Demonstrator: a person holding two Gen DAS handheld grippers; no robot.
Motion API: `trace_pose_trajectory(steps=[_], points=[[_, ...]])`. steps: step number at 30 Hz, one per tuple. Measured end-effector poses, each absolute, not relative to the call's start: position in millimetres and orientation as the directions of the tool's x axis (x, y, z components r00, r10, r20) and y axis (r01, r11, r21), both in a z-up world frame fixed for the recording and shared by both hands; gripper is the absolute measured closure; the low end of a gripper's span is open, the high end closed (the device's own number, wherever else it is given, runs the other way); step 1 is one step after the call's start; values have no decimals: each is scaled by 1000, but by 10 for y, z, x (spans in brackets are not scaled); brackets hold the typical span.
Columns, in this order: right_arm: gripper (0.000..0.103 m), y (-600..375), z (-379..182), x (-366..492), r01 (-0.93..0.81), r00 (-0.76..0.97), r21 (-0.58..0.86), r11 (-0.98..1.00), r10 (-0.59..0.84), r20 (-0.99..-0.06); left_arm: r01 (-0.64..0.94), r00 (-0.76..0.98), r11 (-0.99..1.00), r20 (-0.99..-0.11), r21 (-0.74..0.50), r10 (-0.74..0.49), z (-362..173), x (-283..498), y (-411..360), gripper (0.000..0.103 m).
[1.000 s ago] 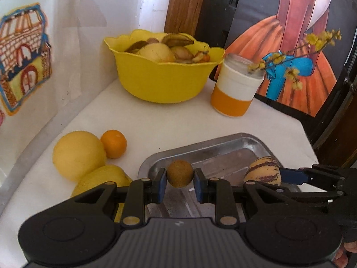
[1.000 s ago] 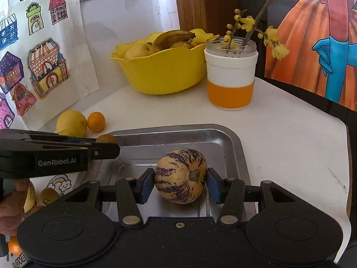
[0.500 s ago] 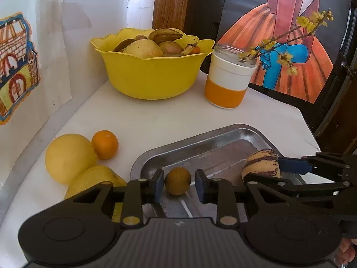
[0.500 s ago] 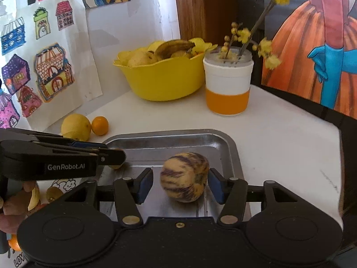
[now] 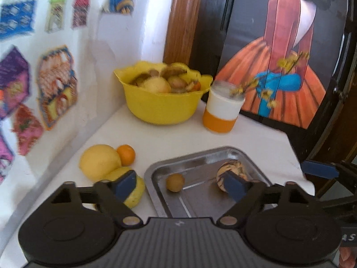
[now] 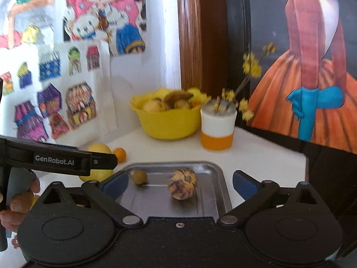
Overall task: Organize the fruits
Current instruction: 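Withdraw both open tools from the tray back toward the loose fruits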
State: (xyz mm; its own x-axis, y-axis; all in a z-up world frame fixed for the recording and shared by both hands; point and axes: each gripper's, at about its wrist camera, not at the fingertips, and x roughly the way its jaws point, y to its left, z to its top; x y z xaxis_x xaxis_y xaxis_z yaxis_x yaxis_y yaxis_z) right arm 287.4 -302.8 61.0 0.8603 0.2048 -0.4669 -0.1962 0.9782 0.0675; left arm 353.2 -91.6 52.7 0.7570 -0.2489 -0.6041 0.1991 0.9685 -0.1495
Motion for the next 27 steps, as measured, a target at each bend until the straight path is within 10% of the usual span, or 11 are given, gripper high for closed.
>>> trace_pose_trajectory(steps=[27], points=[[1,-2244,1016,1277,-280,899,19,960,269,-347,36,889,996,-454,-81,-69,996,1801,-137,0]])
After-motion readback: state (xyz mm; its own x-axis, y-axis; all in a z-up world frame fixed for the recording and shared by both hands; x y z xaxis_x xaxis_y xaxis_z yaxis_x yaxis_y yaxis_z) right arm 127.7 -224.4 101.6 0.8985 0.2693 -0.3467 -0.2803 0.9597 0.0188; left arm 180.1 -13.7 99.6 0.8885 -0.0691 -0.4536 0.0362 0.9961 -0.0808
